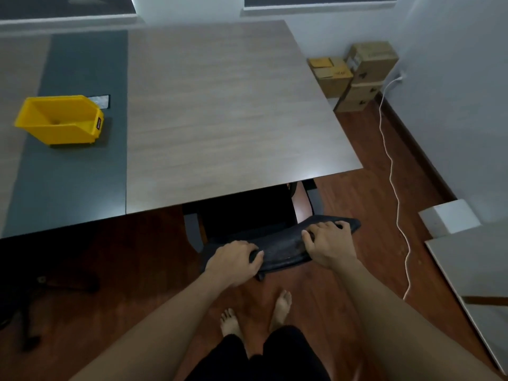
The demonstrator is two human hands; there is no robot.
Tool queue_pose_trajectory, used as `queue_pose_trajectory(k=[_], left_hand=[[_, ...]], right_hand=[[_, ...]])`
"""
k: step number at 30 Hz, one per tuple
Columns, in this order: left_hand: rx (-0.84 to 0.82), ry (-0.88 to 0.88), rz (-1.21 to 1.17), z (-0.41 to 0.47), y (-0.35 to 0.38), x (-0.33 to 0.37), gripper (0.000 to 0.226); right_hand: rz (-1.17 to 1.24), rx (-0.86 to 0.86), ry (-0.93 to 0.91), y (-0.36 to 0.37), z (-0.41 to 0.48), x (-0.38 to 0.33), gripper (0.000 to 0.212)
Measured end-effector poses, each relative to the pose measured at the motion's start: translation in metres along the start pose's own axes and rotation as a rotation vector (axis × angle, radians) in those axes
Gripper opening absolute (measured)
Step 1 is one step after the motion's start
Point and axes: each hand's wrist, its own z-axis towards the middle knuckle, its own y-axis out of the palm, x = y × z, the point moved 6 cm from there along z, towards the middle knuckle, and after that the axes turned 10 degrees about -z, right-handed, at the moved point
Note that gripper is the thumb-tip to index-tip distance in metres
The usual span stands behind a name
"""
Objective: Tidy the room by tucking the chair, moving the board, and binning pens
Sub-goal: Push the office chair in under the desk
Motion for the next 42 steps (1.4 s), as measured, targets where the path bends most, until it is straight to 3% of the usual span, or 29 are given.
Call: queue_pose_trajectory(k=[16,24,42], left_hand=[[-0.002,-0.015,0.123,0.08,-0.057,-0.012,0.052],[-0.01,-0.202,0.195,0.067,-0.071,-0.04,0.048],[0.2,-0.278,0.231,0.042,-0.096,-0.071,0.043]], right_hand=[[0.083,-0.041,-0.046,-0.022,0.074,0.0,0.064],[0.132,-0.079,-0.218,-0.027,0.085,-0.027,0.073],[0.14,-0.171,-0.304,-0.03,0.087,-0.073,0.078]])
